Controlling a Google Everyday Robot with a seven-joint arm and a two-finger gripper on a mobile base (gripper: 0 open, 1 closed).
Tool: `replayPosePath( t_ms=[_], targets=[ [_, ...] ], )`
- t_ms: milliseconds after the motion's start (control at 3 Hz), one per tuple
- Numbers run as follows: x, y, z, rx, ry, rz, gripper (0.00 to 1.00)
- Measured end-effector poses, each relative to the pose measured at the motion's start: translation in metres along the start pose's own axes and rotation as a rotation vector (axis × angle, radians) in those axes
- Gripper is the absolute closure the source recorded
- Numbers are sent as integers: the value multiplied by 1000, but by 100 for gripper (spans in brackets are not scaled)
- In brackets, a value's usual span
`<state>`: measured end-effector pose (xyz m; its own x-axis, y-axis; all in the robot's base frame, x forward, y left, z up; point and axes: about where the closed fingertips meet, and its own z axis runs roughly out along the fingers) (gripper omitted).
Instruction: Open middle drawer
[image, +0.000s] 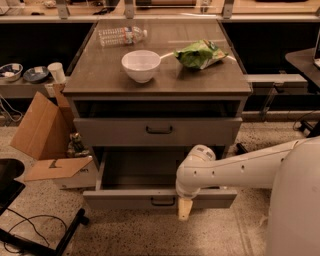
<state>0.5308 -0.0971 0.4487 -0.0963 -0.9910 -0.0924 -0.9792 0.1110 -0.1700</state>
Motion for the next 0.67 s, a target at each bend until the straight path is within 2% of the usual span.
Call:
replayPosePath(
  t_ms=[333,667],
  targets=[
    [5,5,8,-35,25,5,0],
    [31,28,26,-129,67,52,18]
  ],
)
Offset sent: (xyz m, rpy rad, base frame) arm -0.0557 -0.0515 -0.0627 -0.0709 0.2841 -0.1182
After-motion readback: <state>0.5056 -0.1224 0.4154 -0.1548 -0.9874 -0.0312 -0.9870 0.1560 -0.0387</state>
